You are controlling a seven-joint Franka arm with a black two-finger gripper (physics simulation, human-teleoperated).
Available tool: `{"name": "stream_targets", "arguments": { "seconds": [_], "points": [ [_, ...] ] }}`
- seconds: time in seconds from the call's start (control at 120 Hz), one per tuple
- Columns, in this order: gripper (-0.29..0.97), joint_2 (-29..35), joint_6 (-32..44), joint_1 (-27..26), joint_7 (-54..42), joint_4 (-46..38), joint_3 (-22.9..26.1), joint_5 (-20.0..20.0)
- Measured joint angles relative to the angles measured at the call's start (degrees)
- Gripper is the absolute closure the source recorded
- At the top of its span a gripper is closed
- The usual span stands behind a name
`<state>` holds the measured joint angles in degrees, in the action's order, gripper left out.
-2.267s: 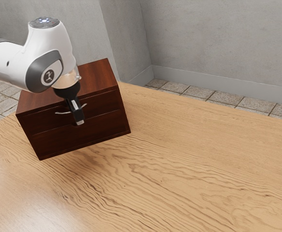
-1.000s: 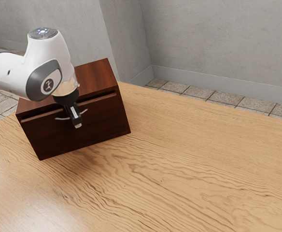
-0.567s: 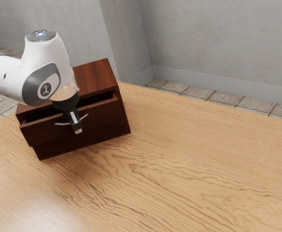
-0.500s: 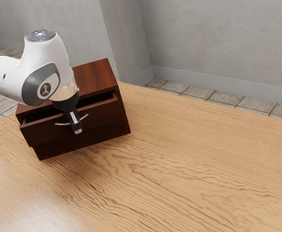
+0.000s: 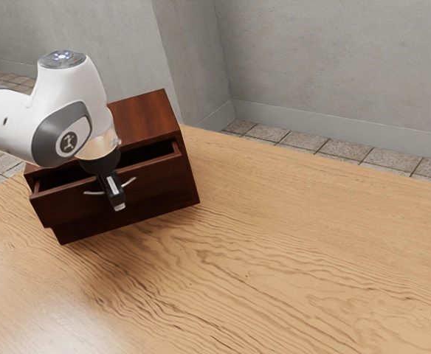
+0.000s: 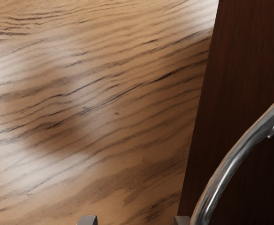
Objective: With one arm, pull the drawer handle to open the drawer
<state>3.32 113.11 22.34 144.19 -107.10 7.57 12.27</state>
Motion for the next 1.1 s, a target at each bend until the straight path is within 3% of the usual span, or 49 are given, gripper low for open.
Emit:
{"name": "stream_targets", "arguments": {
  "seconds": [1.1],
  "points": [
    [0.47, 9.5, -0.3, -2.9, 1.8, -9.4, 1.4, -2.6]
  ]
}}
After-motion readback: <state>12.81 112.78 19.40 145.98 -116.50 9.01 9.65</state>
